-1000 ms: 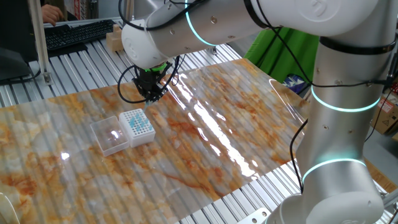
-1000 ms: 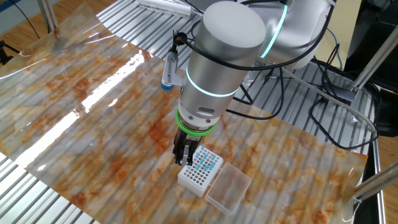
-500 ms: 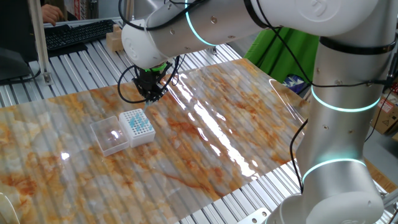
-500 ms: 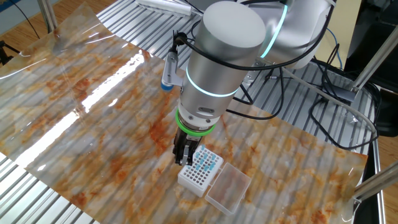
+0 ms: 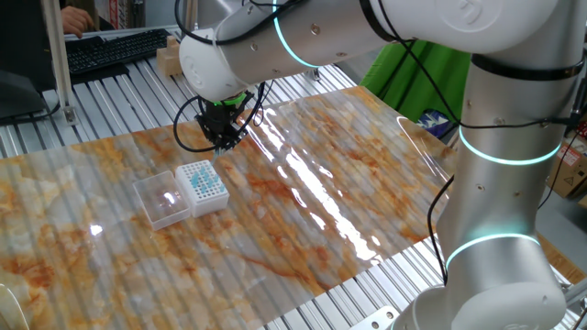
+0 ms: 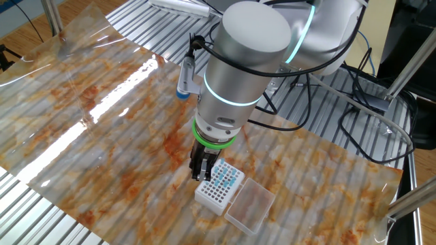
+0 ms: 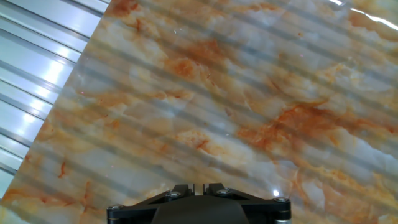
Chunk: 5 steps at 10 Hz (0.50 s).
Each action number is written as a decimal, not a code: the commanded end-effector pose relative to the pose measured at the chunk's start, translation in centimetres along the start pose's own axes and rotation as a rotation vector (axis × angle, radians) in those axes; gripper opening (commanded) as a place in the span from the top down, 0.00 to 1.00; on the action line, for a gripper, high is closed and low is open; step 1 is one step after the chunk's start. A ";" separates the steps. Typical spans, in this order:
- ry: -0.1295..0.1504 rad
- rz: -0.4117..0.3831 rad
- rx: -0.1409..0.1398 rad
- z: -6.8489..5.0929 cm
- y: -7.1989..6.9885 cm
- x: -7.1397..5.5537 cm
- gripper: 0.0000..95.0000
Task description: Insert a medium pipette tip into the holder for medium pipette tips
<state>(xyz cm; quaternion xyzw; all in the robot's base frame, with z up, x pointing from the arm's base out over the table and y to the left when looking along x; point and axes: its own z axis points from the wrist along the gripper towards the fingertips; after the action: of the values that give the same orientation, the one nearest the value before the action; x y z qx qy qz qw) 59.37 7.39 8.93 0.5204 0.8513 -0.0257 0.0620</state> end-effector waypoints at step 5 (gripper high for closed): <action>-0.065 0.061 0.015 -1.2 -0.6 1.4 1.00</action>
<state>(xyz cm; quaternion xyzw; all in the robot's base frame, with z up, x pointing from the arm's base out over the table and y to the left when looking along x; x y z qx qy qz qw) 57.95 8.36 10.11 0.5460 0.8317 -0.0473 0.0892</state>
